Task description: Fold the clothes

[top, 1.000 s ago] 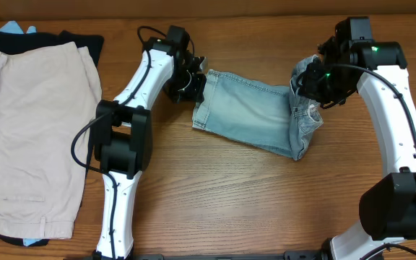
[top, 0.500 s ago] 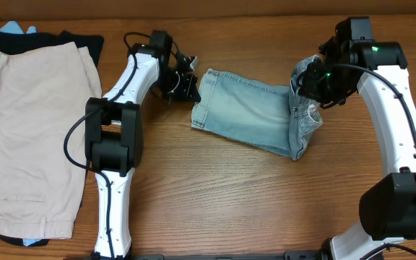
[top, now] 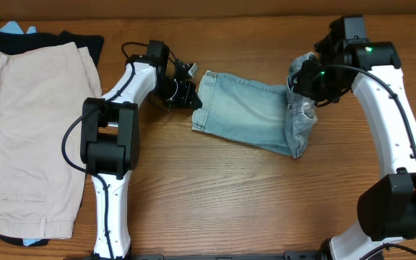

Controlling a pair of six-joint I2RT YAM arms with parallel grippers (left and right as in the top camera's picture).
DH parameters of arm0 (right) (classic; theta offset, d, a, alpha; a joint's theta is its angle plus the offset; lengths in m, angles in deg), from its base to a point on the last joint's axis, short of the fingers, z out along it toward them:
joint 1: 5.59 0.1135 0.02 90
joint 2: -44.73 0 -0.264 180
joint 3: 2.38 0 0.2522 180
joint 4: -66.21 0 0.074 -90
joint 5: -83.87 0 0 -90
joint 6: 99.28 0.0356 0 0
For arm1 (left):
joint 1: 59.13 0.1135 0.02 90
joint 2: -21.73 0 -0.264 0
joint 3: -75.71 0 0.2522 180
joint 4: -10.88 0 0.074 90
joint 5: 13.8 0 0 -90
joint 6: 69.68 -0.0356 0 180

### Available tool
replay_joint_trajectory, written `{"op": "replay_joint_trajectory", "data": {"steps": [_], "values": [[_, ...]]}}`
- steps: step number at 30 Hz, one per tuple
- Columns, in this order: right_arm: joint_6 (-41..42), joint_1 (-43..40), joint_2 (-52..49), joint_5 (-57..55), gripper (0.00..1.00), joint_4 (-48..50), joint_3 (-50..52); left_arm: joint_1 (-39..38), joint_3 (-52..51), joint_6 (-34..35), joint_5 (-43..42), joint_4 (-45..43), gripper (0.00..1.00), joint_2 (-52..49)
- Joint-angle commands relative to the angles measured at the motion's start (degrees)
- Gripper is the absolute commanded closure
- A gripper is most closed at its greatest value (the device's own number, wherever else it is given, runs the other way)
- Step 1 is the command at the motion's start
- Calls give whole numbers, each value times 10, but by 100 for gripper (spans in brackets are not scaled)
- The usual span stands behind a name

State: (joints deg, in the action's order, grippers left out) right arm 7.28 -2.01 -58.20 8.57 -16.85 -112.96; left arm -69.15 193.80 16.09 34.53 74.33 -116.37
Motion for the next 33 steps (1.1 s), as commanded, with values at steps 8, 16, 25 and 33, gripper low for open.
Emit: {"op": "replay_joint_trajectory", "data": {"steps": [8, 16, 25, 33], "values": [[108, 141, 2, -67, 96, 80, -34, -6, -27, 0, 33, 13, 96, -13], [110, 191, -42, -82, 96, 122, -33, -5, -27, 0, 33, 21, 96, -13], [120, 234, -120, -70, 70, 195, -33, -5, -27, 0, 33, 26, 96, -13], [131, 236, -131, -39, 16, 197, -38, 28, -21, 13, 31, 67, 60, -13]]}}
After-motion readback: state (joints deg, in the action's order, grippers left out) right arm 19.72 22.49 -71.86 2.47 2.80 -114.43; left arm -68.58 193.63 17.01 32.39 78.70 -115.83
